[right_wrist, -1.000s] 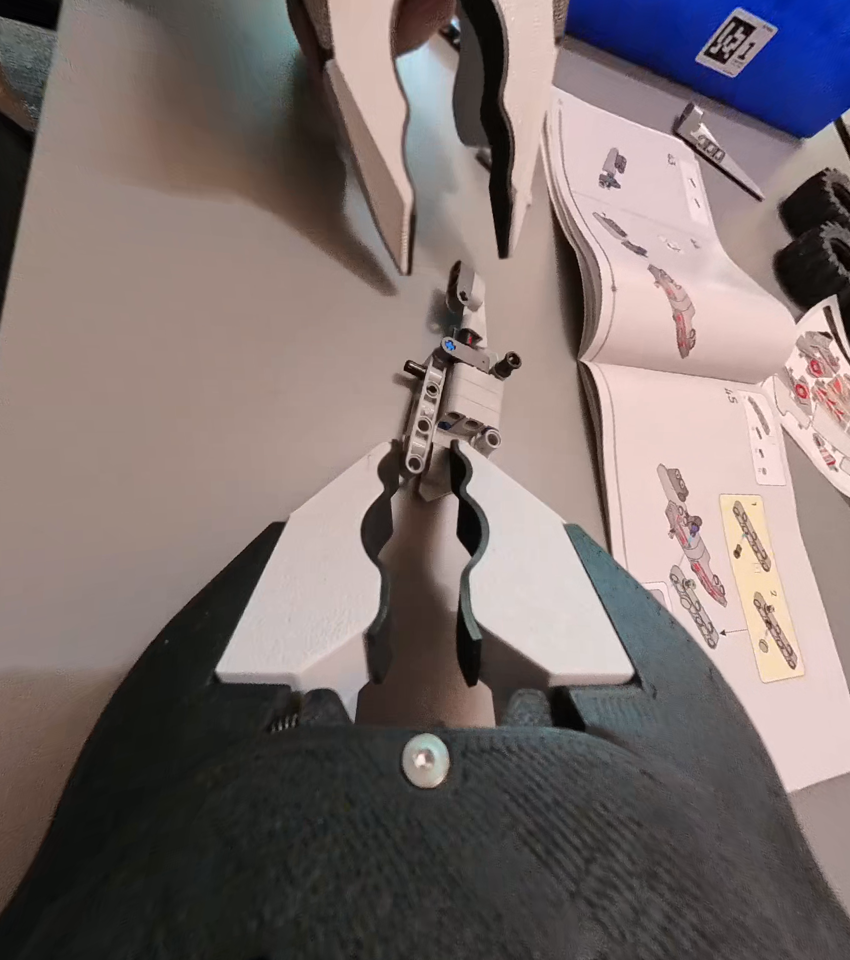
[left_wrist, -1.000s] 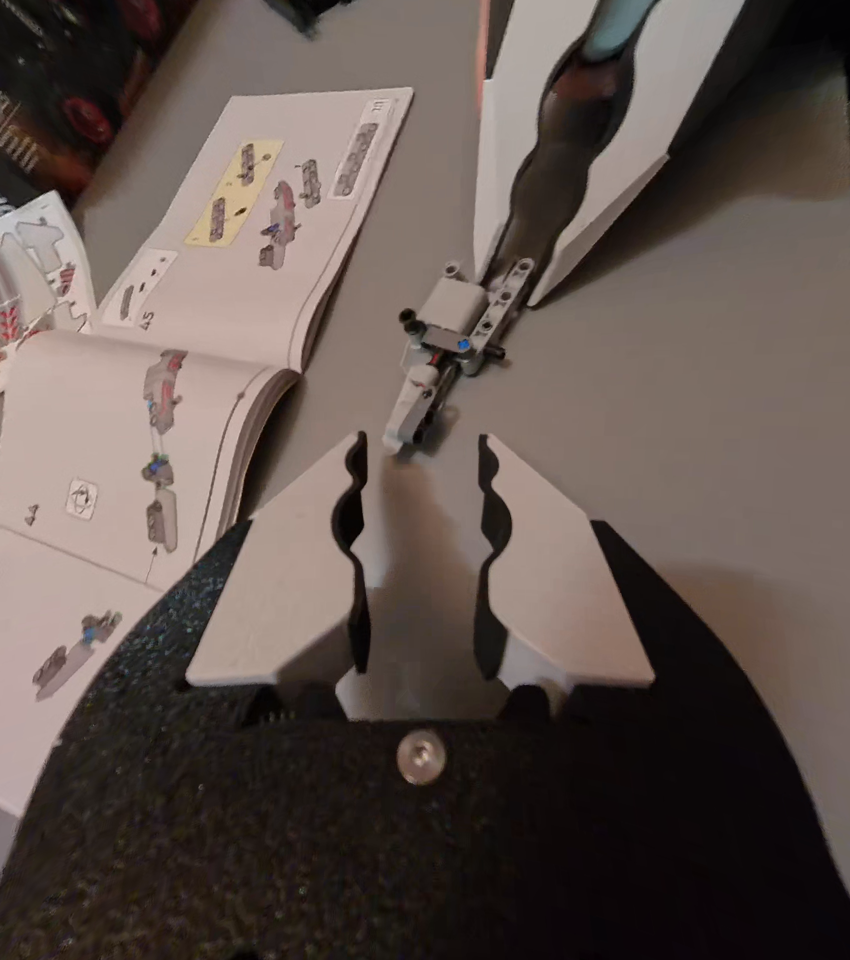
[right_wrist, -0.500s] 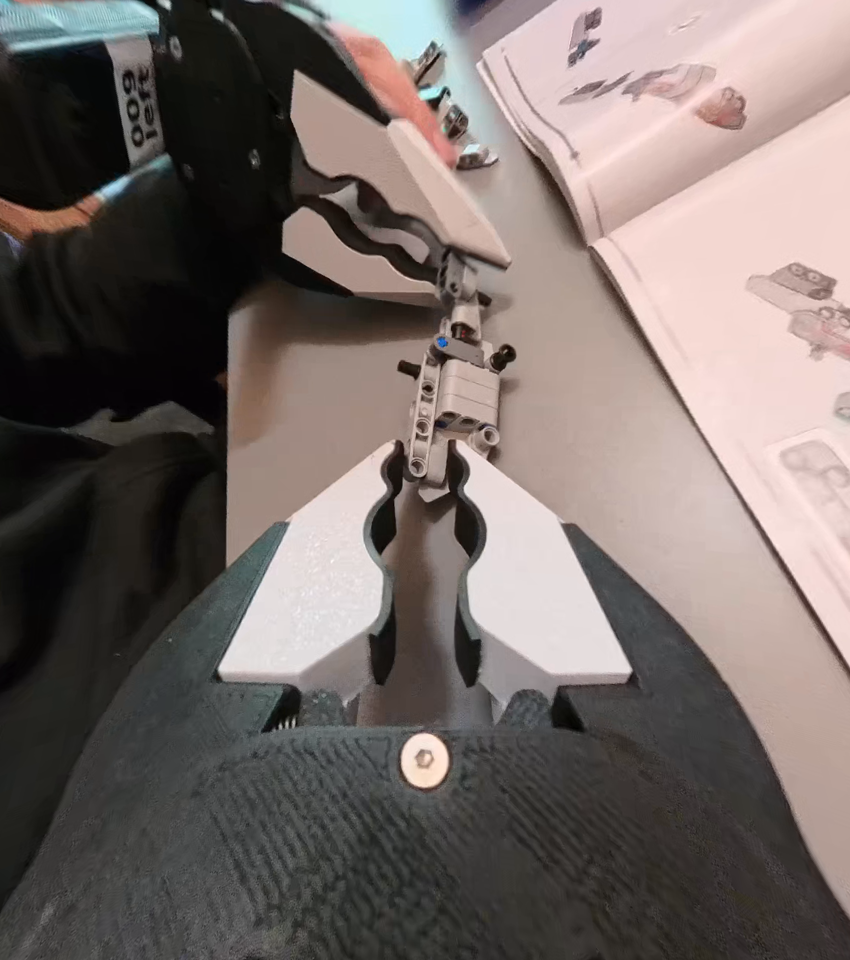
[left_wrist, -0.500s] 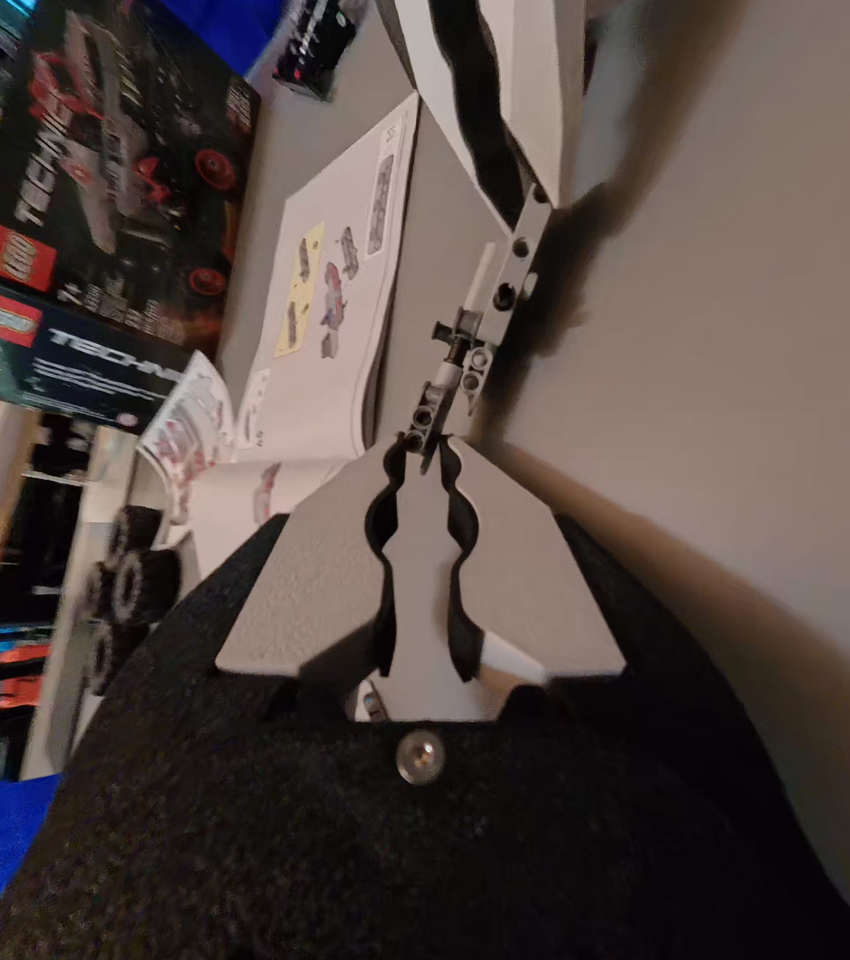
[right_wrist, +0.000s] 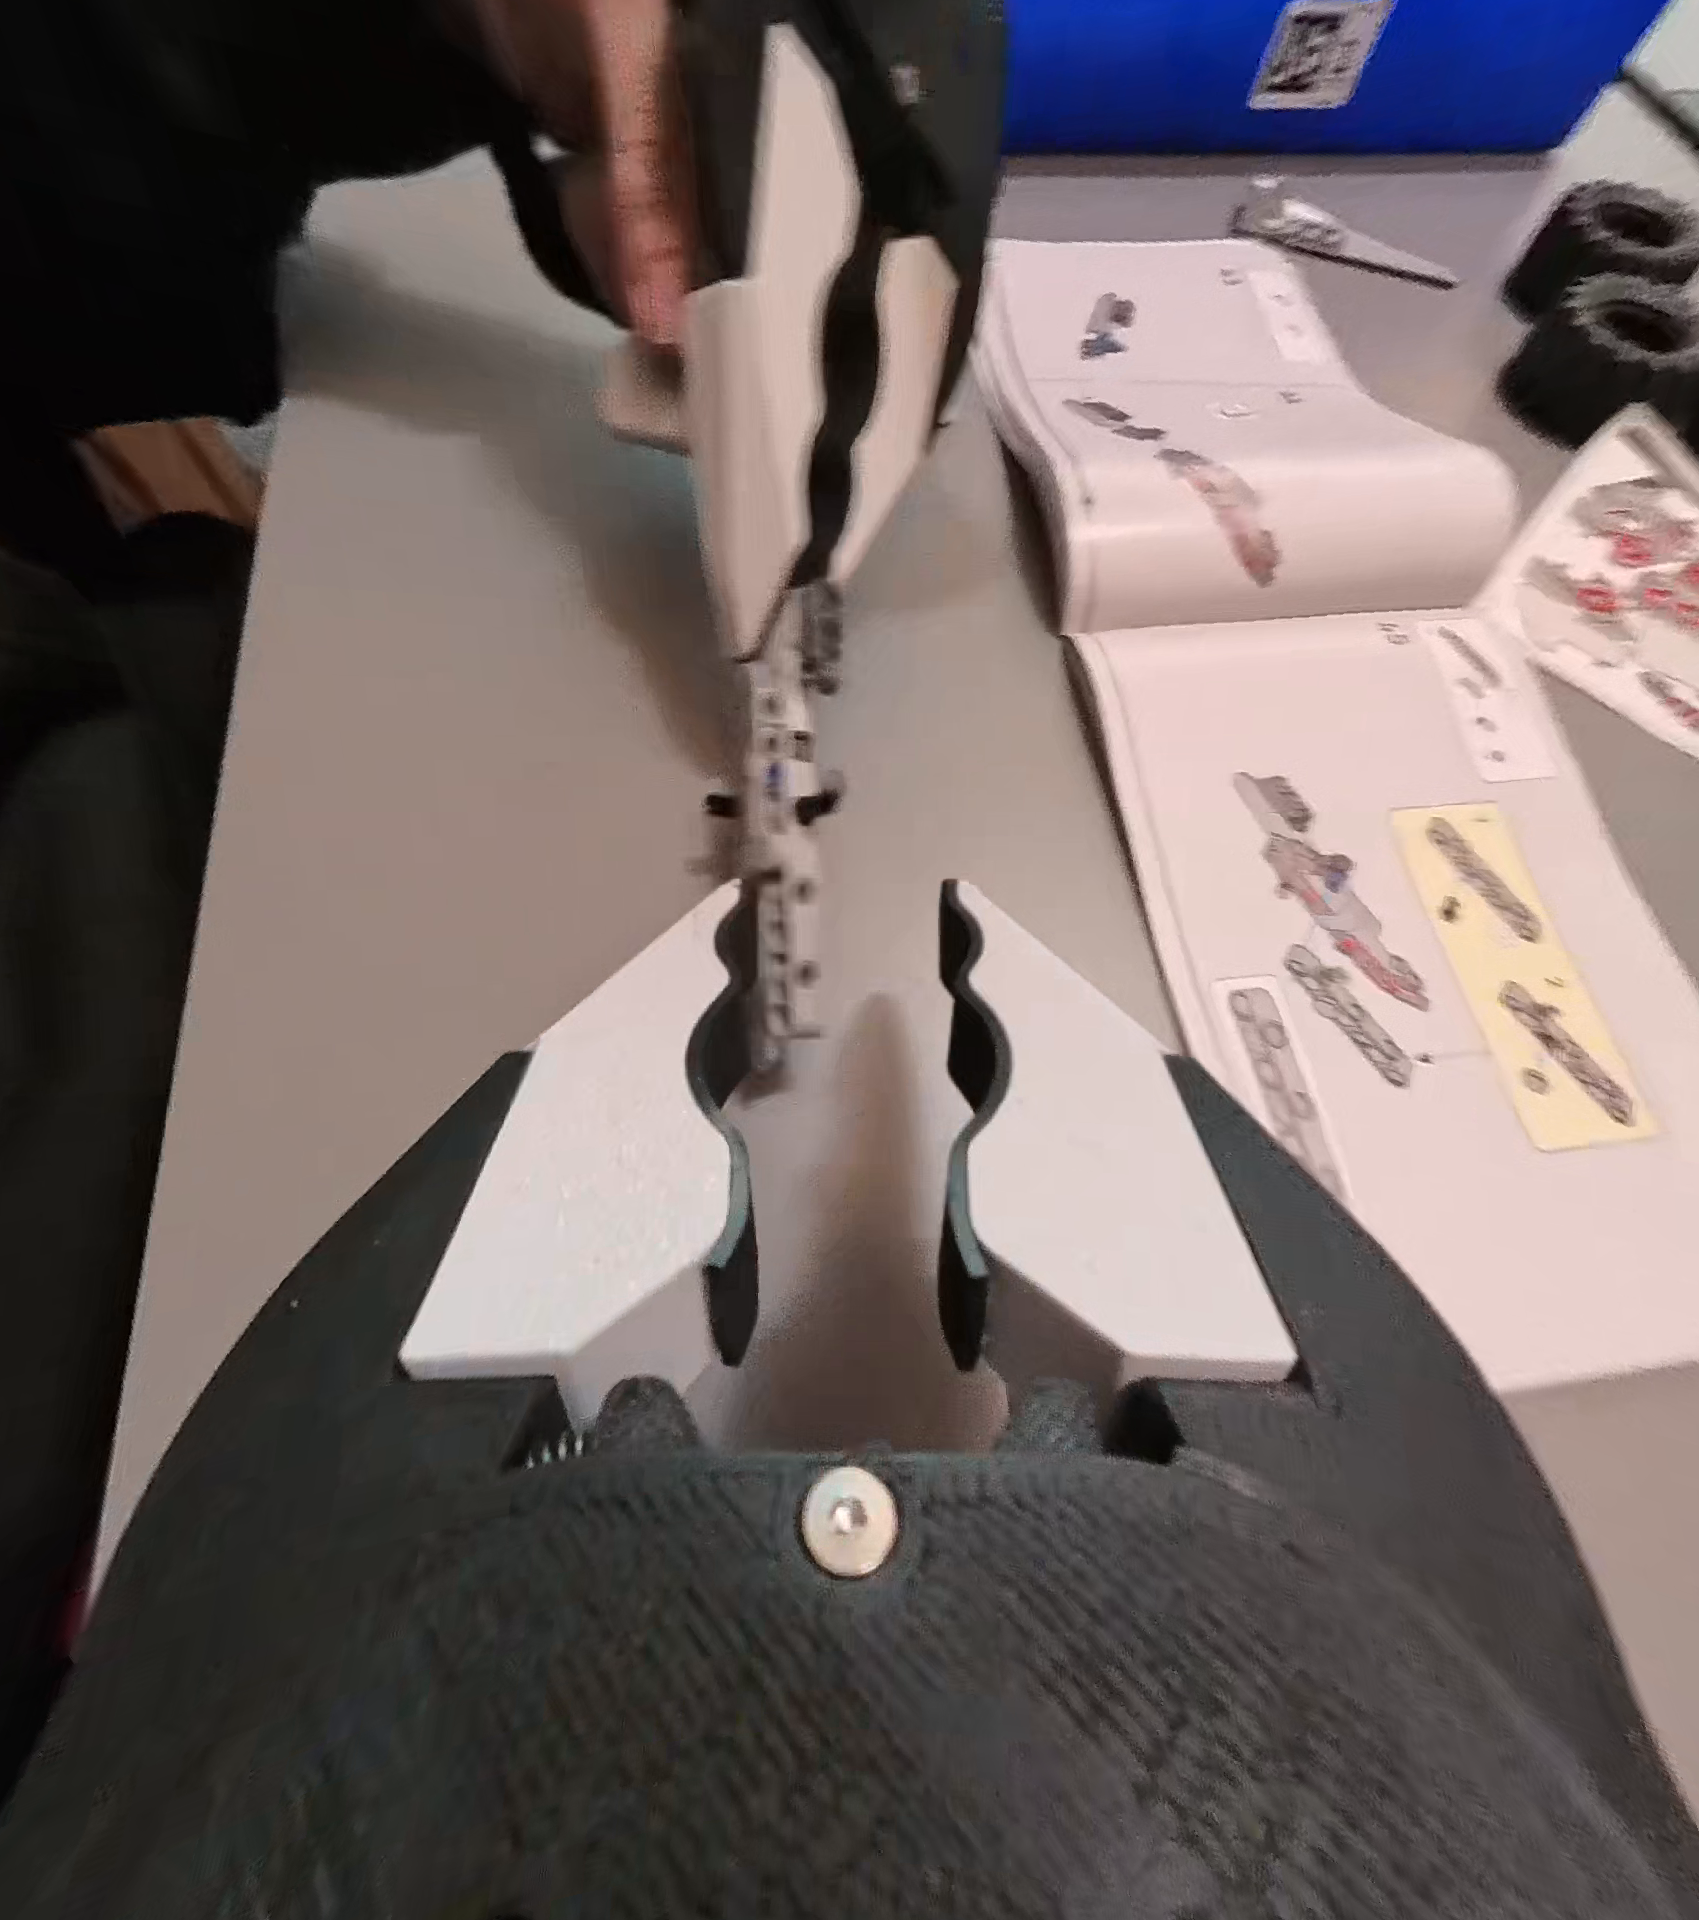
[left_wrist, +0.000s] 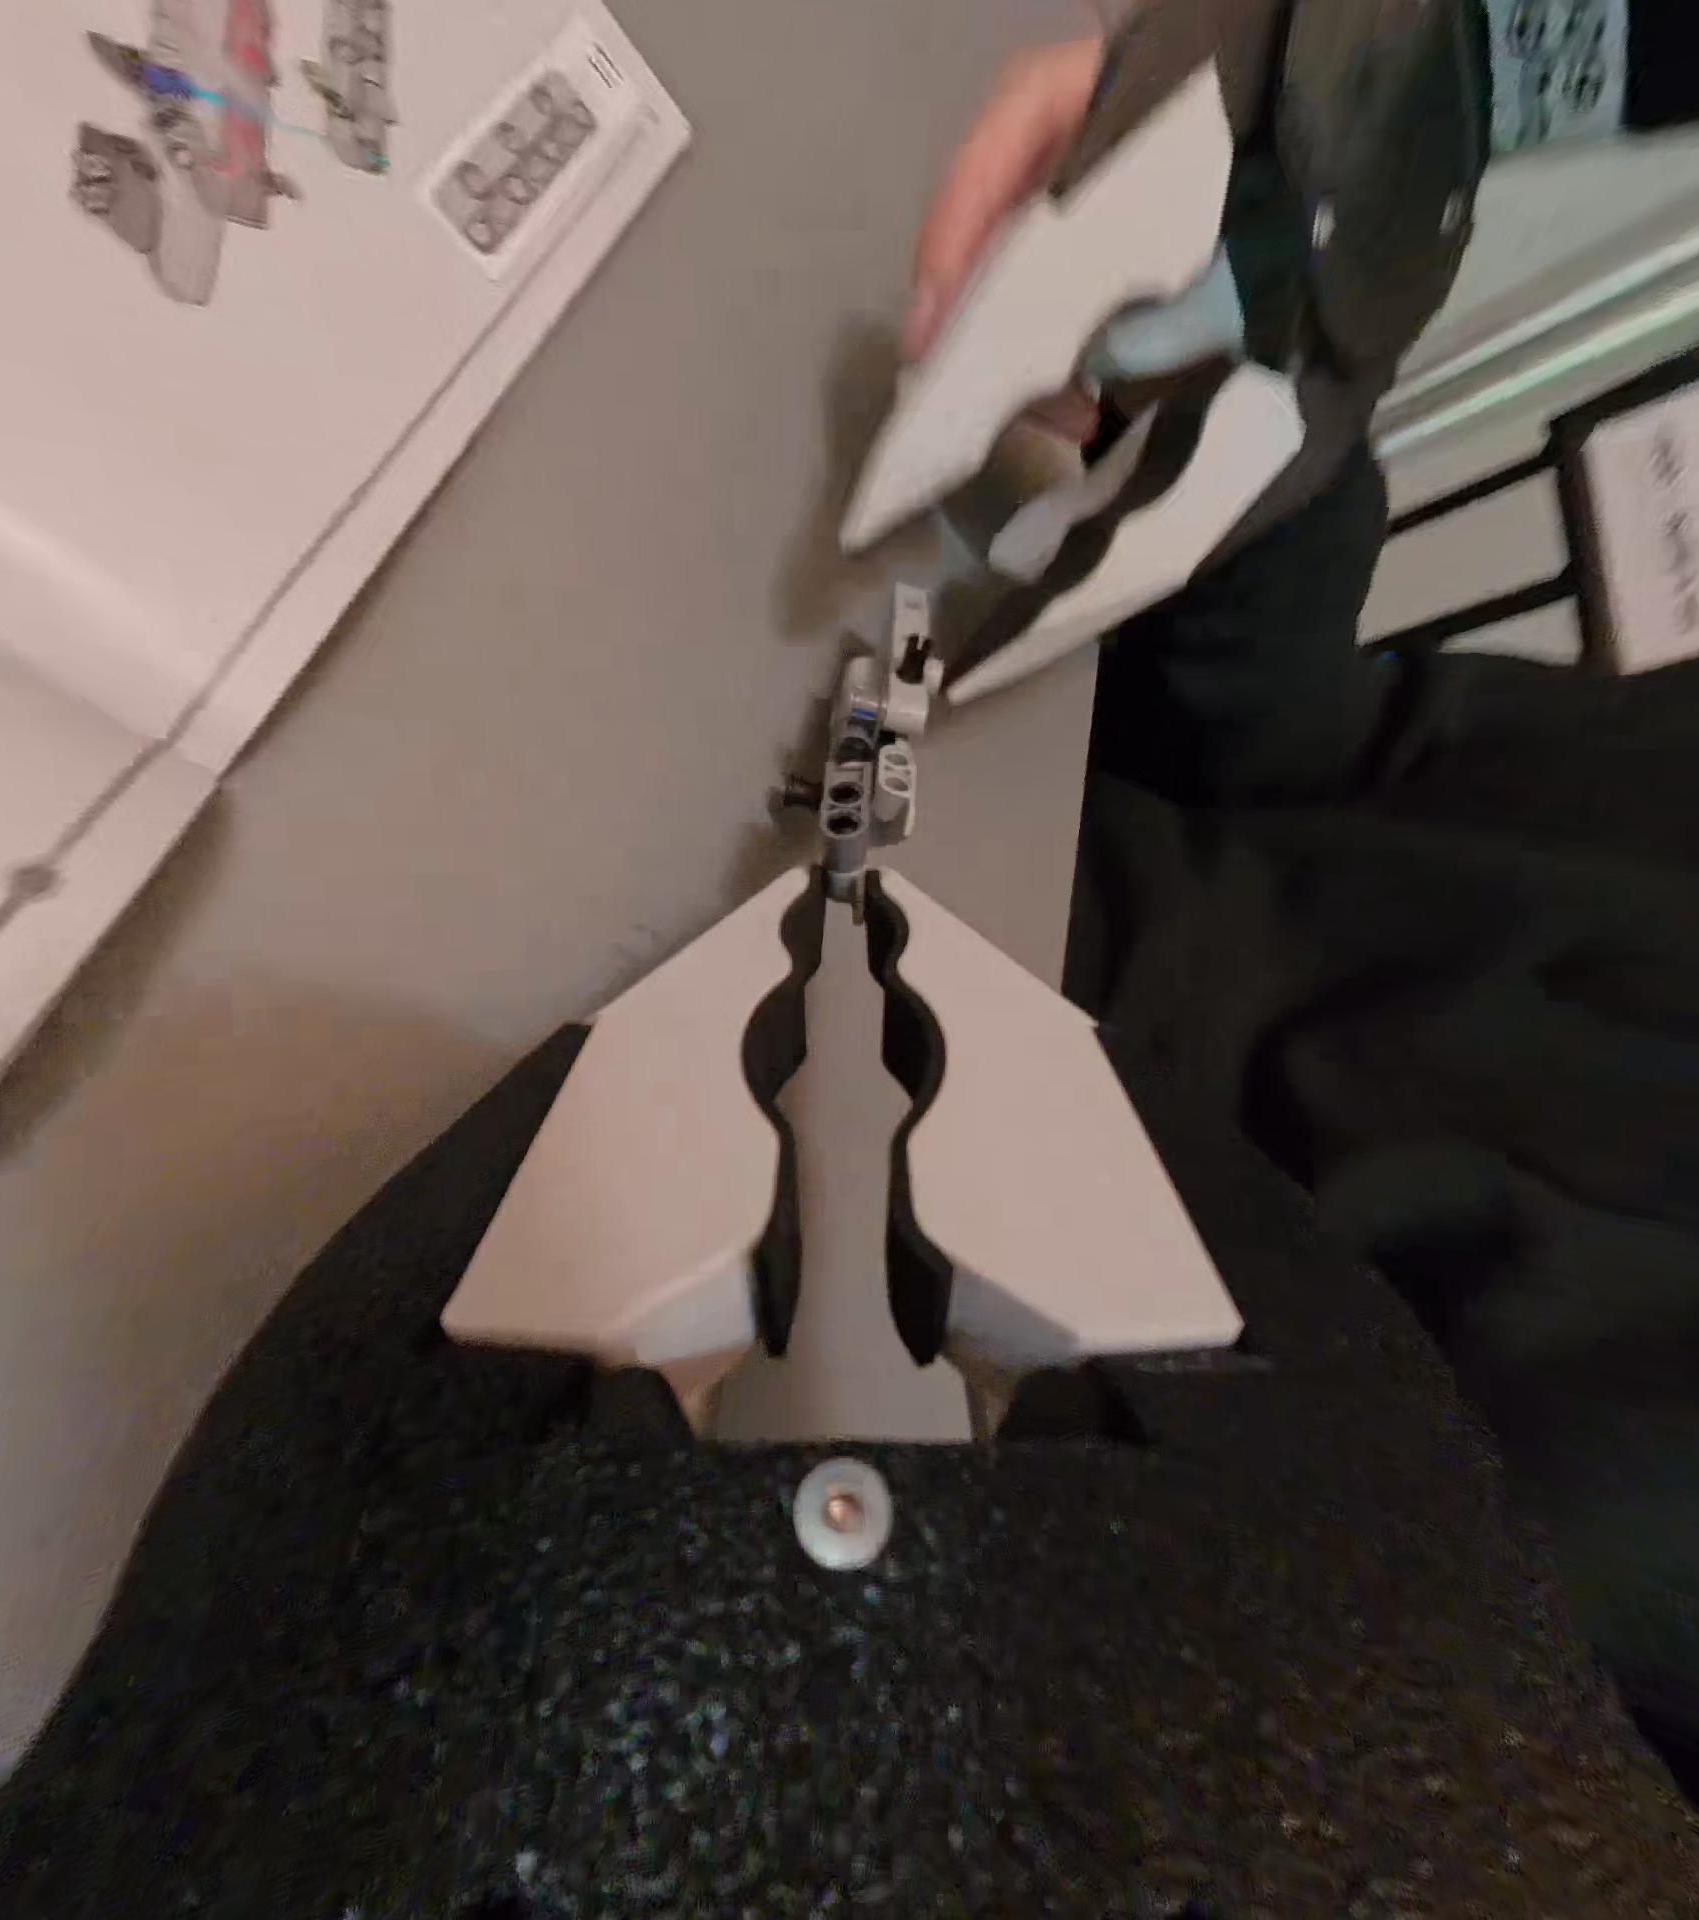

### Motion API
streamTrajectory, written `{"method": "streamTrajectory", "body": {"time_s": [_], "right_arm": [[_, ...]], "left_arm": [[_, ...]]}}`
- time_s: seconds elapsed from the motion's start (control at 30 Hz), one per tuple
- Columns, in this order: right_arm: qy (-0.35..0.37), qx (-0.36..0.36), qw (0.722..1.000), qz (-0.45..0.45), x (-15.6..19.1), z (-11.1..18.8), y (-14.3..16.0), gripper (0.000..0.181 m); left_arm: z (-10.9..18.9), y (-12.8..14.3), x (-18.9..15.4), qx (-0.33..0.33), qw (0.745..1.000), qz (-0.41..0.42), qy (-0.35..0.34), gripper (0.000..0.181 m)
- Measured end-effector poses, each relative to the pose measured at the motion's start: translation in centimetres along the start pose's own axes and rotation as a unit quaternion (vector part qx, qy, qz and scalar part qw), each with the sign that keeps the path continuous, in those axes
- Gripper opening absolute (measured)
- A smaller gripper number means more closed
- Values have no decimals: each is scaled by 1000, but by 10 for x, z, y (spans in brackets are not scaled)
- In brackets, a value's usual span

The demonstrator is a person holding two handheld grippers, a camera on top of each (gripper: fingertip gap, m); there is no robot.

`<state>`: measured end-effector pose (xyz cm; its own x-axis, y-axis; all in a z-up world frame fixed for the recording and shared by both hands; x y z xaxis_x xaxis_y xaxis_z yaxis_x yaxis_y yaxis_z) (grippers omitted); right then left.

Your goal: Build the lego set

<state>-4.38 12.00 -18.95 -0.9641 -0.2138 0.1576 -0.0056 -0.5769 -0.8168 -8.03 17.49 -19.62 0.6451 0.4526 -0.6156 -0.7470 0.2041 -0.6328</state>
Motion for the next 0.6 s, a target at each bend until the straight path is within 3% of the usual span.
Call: {"method": "streamTrajectory", "body": {"time_s": [0.1, 0.2, 0.4, 0.6], "right_arm": [[-5, 25, 1000, -4, -1, -7, 10, 21], [-10, 18, 999, -30, -5, -8, 10, 16], [-35, 55, 998, -23, -9, -7, 21, 26], [-8, 73, 997, -15, -27, 11, 22, 33]], "left_arm": [[2, -9, 9, -49, 997, 61, 2, 5], [6, -9, 8, -59, 997, 46, 2, 15], [29, 3, 13, 9, 985, -107, -138, 25], [45, -52, 29, -8, 916, -274, -295, 25]]}}
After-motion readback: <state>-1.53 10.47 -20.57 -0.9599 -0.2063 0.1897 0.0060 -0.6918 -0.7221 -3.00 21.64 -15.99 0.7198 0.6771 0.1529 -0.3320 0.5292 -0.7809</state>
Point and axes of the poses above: each gripper's, where its closed fingertips meet, z back along the fingers, y out of its underside, x = y × z across the jaws, the point moved 1 cm from there along z, back along the fingers, and after that the axes turned 14 degrees about -z, right-handed, at the moved point
